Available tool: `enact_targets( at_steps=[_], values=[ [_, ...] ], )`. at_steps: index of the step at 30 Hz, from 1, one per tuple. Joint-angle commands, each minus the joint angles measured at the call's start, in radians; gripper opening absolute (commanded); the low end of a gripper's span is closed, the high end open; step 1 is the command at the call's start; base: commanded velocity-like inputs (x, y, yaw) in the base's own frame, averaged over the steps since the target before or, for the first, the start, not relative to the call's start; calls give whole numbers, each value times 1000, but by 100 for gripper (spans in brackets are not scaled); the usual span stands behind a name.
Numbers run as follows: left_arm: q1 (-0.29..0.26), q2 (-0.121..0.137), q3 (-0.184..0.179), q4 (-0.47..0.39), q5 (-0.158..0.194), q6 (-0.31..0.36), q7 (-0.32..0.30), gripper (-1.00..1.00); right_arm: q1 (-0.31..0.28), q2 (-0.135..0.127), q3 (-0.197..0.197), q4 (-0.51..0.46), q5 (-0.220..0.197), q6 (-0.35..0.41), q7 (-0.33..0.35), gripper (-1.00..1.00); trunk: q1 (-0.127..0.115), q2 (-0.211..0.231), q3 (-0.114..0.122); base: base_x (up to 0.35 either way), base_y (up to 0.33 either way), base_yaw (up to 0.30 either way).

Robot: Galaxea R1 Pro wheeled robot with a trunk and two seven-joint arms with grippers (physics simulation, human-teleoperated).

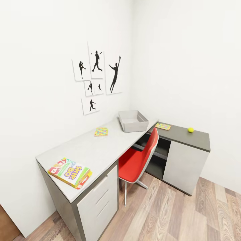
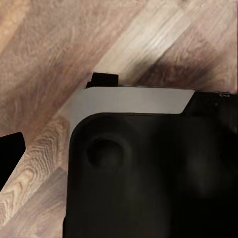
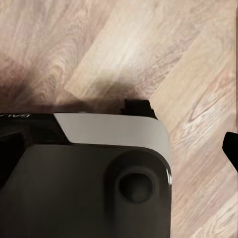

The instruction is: Put all the toys in the child's room - the three board games (two on the bed and one on the table), the two jigsaw puzzles on the table, and the tennis ball on the table - inside the toy box on the table in the child's room.

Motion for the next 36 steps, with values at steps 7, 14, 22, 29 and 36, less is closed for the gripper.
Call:
enact_targets(
  at_steps=[7, 14, 22, 29, 36],
  values=[
    [-70, -17, 4, -1, 39, 48, 6, 100, -82, 1, -1, -2, -1, 92, -3, 100, 0, -1, -1, 0, 0, 0],
    [-135, -33, 6, -1, 49, 85, 8, 100, -145, 0, -1, -10, -1, 149, -7, 100, 0, -1, -1, 0, 0, 0],
    [-241, -73, 7, -1, 55, 143, 21, 100, -210, 4, -1, -45, 0, 181, -34, 100, 0, -1, -1, 0, 0, 0],
    [-310, -100, 8, -2, 61, 178, 24, 100, -231, 10, 0, -84, 0, 188, -44, 100, 0, -1, -1, 0, 0, -44],
    [-402, -130, 8, -3, 100, 218, 40, 100, -250, 12, 0, -174, -1, 210, -48, 100, 0, -1, -1, 0, 0, -179]
  ],
)
